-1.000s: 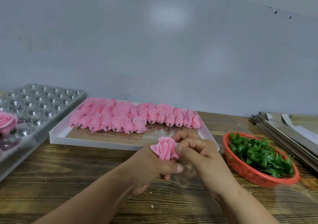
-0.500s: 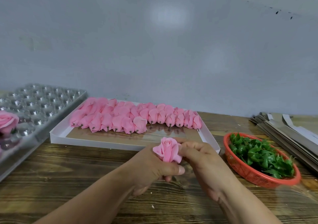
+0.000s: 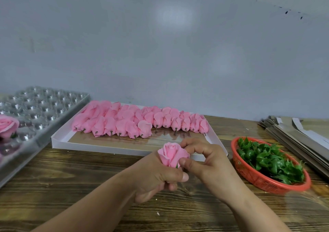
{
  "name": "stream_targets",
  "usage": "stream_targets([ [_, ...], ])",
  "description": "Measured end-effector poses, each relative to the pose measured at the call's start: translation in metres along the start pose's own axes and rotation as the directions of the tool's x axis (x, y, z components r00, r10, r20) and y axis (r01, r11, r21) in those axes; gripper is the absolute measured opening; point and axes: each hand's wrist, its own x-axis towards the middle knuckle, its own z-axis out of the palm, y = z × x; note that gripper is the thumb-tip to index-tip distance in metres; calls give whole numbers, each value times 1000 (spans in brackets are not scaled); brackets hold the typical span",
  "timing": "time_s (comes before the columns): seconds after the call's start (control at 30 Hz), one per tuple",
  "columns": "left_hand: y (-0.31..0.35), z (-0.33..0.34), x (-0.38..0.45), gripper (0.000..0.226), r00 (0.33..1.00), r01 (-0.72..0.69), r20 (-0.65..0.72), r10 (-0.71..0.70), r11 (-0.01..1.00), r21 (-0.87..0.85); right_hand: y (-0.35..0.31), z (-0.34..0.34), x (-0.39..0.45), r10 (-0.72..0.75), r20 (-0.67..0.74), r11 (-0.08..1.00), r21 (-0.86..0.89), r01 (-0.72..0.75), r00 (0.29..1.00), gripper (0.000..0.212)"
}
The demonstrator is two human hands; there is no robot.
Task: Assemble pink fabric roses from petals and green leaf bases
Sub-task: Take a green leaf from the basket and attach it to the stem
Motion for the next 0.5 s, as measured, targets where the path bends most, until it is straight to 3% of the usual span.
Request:
stream_targets([
  [0.17,-3,-3,1,25,1000,9,13,-9,1000,10,6,3,2,25,-82,1000,6,-24,996,19],
  [0.3,-3,-3,2,25,1000,14,13,-14,1000,13,10,6,2,-31,-185,998,-59,21,982,27],
  [0.5,-7,-2,3,24,999,22,-31,-21,998,53,10,10,3,-36,-115,996,-86,27,993,16],
])
